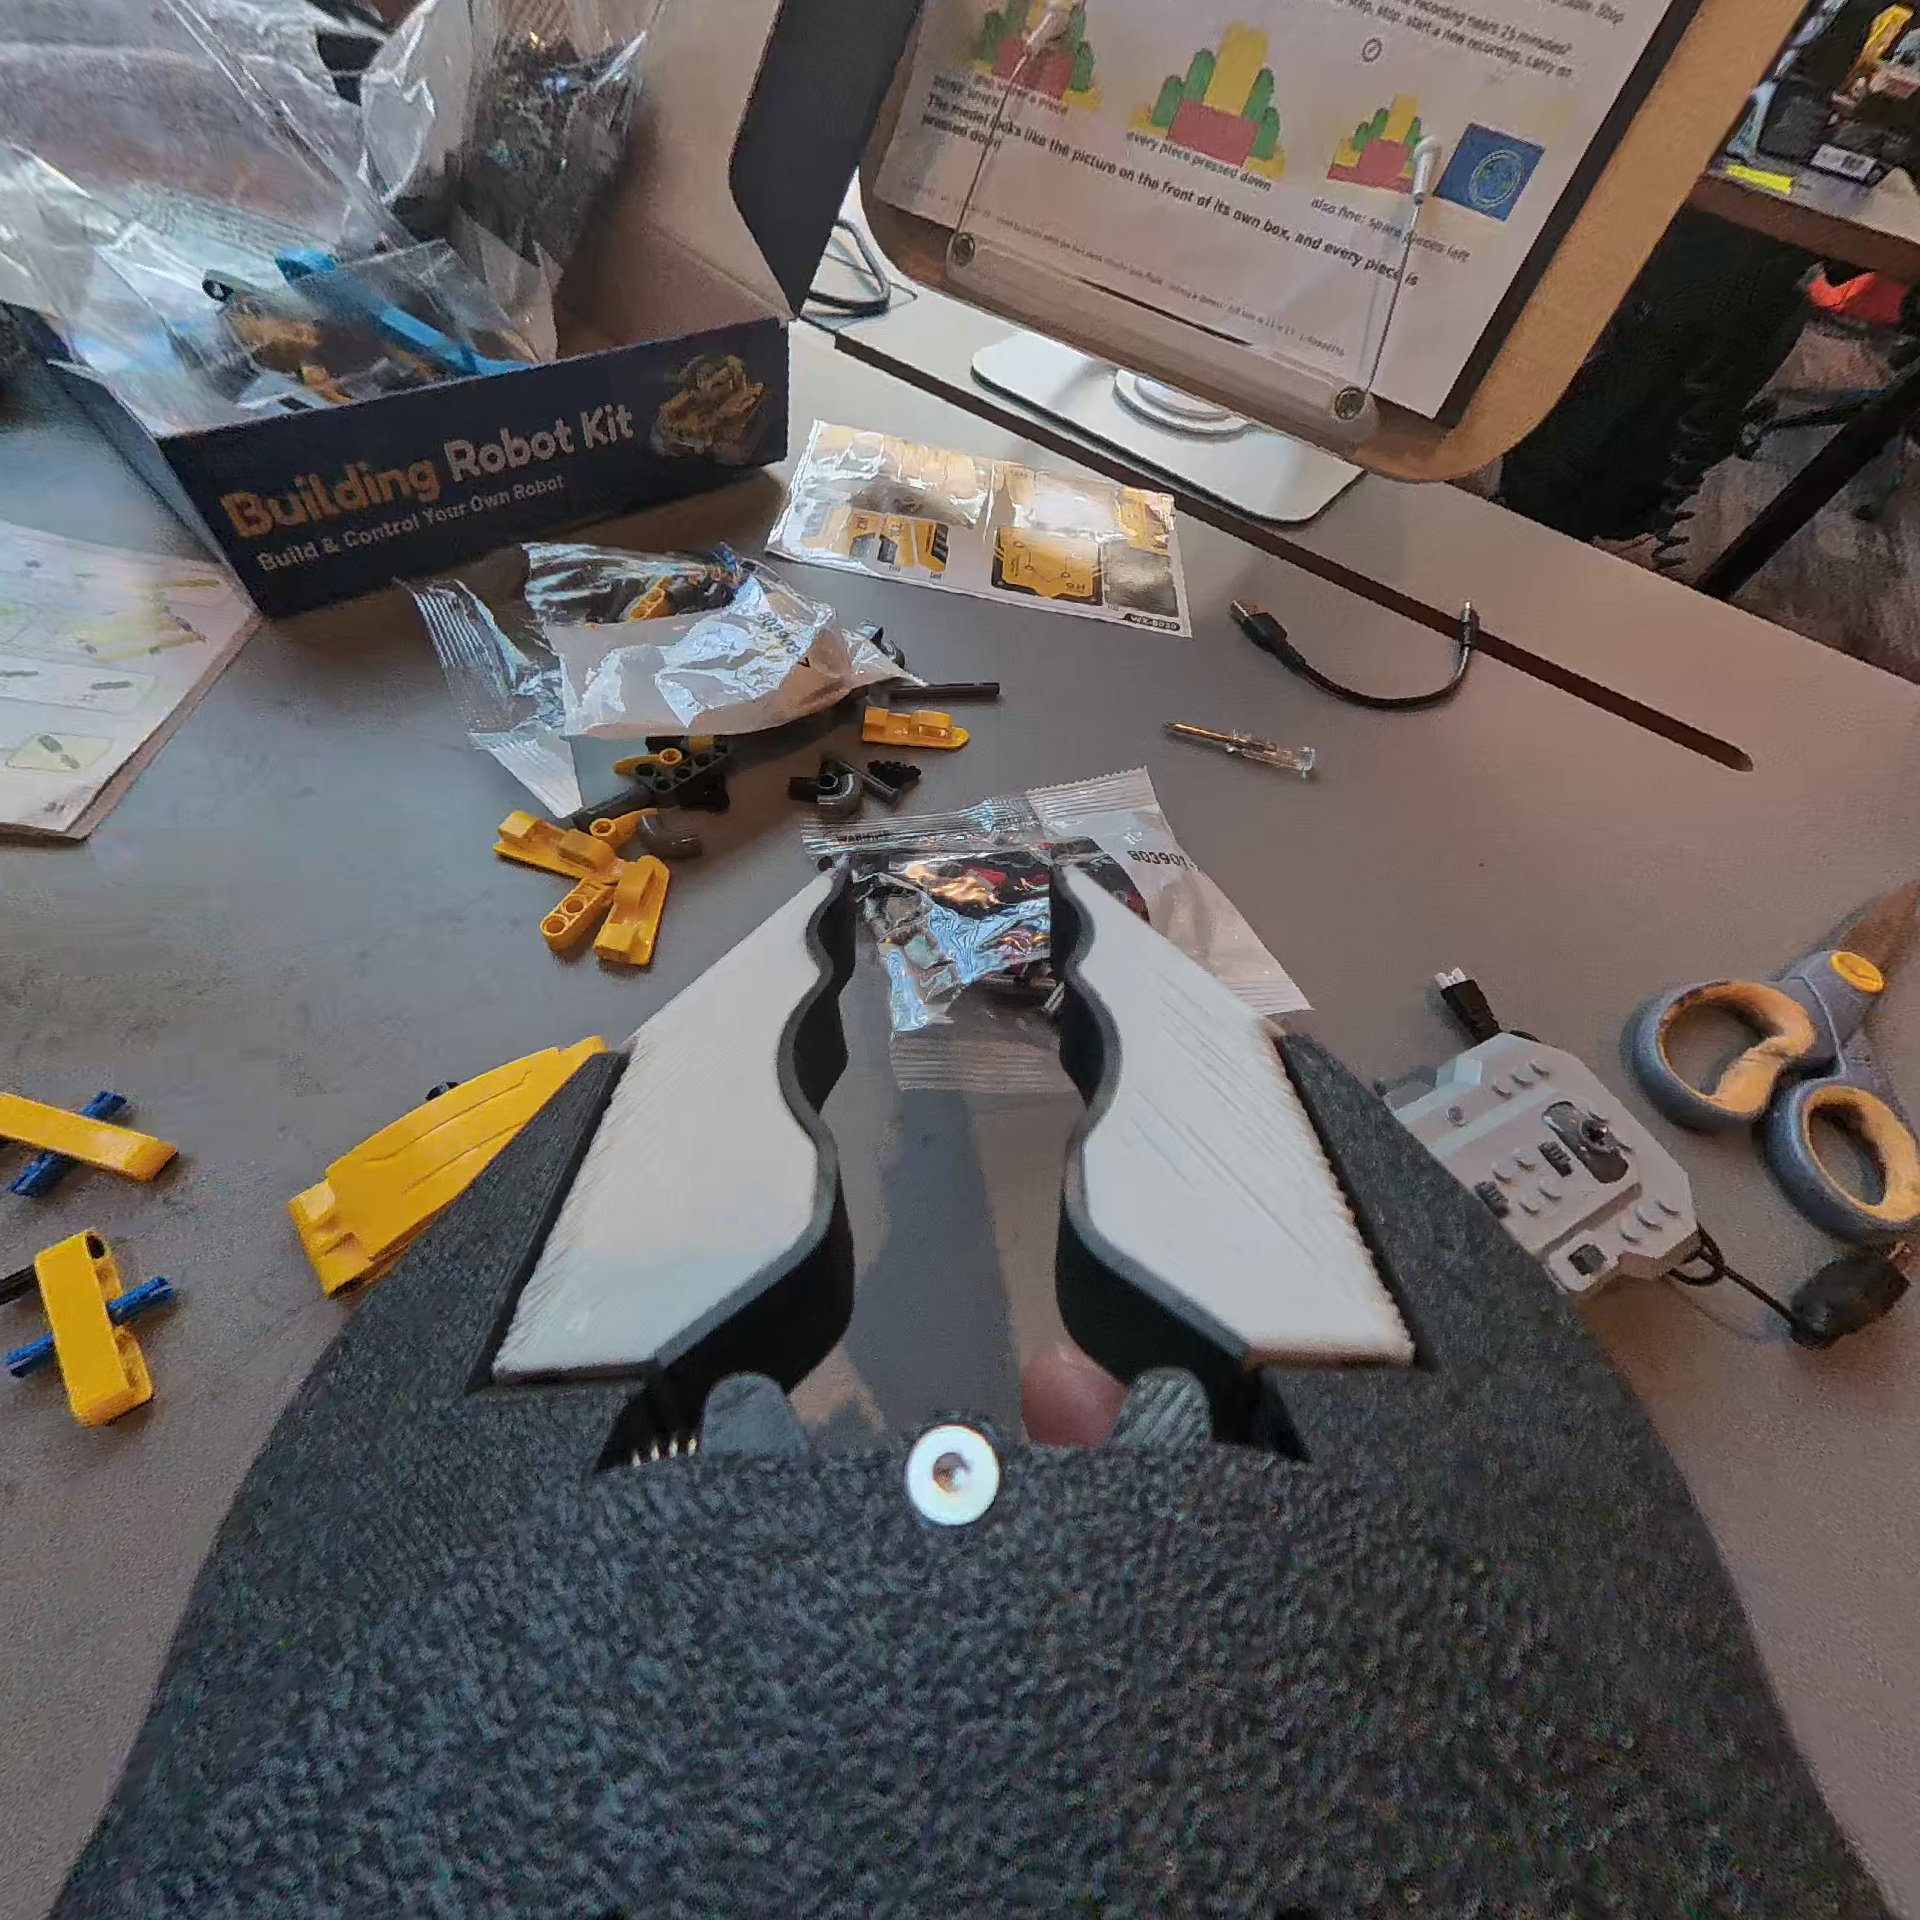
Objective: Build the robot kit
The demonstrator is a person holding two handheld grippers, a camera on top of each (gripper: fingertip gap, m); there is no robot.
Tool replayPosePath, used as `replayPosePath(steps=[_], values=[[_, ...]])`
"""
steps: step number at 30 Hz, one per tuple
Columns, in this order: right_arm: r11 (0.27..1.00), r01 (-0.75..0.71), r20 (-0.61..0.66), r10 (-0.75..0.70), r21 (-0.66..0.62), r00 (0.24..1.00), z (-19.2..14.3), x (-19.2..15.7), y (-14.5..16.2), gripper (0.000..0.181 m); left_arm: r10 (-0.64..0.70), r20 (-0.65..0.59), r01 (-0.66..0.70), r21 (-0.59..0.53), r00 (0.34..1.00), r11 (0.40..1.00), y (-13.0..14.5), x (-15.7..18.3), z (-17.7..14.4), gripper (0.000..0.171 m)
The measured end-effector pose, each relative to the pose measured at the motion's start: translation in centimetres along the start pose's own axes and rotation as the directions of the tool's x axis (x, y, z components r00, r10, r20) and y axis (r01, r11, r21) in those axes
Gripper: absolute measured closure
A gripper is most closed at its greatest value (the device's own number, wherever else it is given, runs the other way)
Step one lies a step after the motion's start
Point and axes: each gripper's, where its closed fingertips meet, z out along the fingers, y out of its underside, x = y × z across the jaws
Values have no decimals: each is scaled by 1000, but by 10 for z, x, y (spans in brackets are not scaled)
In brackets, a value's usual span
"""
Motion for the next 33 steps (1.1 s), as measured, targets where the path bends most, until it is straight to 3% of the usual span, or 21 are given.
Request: replayPosePath(steps=[1, 3, 5, 8, 11, 17, 20, 21, 33], values=[[1000, -13, 1, 13, 18, 1000, 1, 0, 1, 144, -19, 100, 24, -48, 995, 999, 9, -46, 5, 100], [999, -21, -2, 21, 47, 1000, 4, 1, 3, 144, -110, 153, 137, -182, 982, 974, 40, -105, 27, 94], [998, -2, -13, 3, 67, 1000, 7, 1, 4, 144, -214, 125, 244, -312, 969, 918, 76, -128, 56, 84], [995, 44, -35, -41, 84, 999, 9, 2, 5, 145, -268, 197, 328, -430, 943, 841, 119, -150, 98, 68], [995, 54, -41, -51, 86, 998, 10, 2, 7, 145, -280, 243, 367, -491, 929, 790, 140, -155, 131, 59], [993, 53, -28, -51, 104, 998, 8, 1, 6, 148, -227, 225, 314, -521, 948, 794, 148, -165, 140, 100], [993, 56, -22, -54, 105, 998, 8, 0, 6, 149, -269, 184, 326, -487, 945, 810, 143, -169, 126, 139], [993, 57, -21, -56, 104, 998, 8, 0, 6, 150, -298, 169, 343, -469, 939, 814, 140, -170, 121, 144], [992, 45, -27, -42, 117, 999, 6, 2, 5, 151, -293, 74, 300, -352, 953, 886, 98, -175, 65, 149]])
